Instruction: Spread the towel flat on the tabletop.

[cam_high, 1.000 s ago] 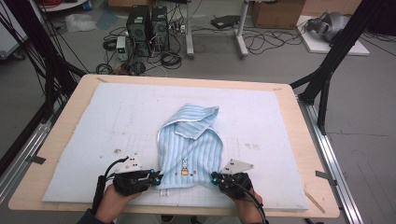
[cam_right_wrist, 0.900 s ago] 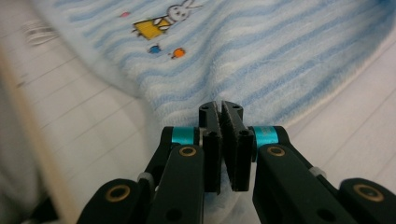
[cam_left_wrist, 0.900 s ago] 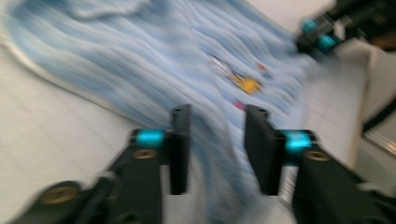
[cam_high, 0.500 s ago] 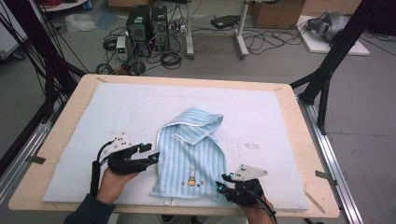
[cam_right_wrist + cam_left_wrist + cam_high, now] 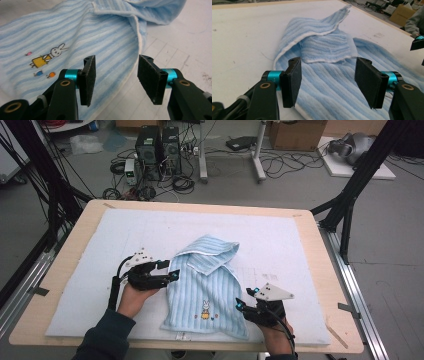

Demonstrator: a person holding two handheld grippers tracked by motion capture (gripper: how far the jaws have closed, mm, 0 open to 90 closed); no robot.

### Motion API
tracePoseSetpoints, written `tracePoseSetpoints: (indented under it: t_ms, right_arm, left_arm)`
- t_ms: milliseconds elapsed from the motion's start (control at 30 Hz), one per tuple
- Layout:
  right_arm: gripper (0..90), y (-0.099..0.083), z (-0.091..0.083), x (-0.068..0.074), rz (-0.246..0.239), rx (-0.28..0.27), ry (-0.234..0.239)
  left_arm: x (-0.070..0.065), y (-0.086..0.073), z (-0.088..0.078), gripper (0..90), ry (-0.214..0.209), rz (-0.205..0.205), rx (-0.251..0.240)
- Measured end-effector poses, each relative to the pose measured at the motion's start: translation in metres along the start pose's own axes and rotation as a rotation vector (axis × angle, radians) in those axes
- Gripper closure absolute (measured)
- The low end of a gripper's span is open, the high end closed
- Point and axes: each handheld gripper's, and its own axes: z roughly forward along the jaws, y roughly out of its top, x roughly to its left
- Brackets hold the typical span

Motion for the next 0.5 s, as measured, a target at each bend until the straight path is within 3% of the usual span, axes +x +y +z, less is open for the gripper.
tracePoseSetpoints:
  t_ms: [200,333,500]
  right_arm:
    - [49.3,0.005,0.008,-0.012,0.000,0.011,0.014]
    - [49.3,0.010,0.012,-0.014,-0.018,0.024,0.016]
    - [48.8,0.011,0.017,-0.015,-0.014,0.039,0.015]
  left_arm:
    - [-0.001,0.009,0.012,38.3,0.003,0.022,-0.008]
    - [0.000,0.018,0.014,38.3,0.002,0.015,-0.029]
    - [0.006,0.019,0.024,38.3,0.002,0.008,-0.014]
